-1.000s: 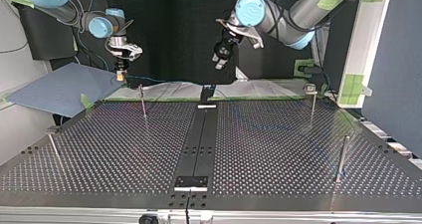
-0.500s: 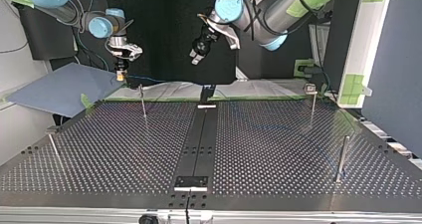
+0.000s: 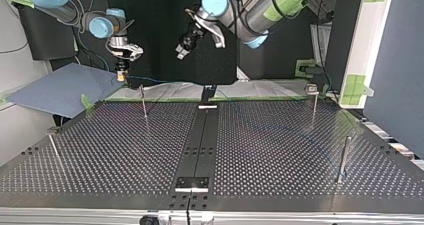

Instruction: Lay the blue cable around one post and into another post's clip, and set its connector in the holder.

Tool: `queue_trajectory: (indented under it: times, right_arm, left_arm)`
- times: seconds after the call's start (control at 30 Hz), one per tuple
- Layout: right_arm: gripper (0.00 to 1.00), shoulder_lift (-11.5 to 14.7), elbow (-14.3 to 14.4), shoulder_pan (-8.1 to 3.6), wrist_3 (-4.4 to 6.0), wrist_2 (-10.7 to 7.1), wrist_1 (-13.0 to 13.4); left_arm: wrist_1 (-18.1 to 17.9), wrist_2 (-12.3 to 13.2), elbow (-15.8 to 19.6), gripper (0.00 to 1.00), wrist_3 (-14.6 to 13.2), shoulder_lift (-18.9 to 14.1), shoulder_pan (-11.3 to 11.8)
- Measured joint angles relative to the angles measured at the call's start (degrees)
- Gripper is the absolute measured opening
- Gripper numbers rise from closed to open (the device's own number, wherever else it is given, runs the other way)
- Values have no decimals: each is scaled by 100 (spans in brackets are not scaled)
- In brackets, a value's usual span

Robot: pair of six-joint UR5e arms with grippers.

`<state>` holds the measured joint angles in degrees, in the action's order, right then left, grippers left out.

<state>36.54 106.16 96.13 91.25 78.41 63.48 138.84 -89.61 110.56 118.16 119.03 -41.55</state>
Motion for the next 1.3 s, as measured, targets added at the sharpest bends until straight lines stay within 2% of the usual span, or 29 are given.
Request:
queue_trajectory:
  times: [0.17,0.43,0.67,0.83,1.3]
  right_arm:
    - [0,0,0,-1,0,-1,3]
    - [0,1,-2,5,-17,0,5]
    - [0,2,-2,14,-39,-6,-2]
    - [0,2,-1,16,-64,-9,-9]
    - [0,3,-2,20,-79,-8,14]
  left_arm:
    - [-231,-54,-229,77,-198,229,85]
    - [-553,-365,-577,77,-543,578,277]
    - [-538,-699,-854,77,-883,919,322]
    - [-495,-809,-1015,77,-1149,1185,312]
    - [-339,-1085,-1058,77,-1845,1810,328]
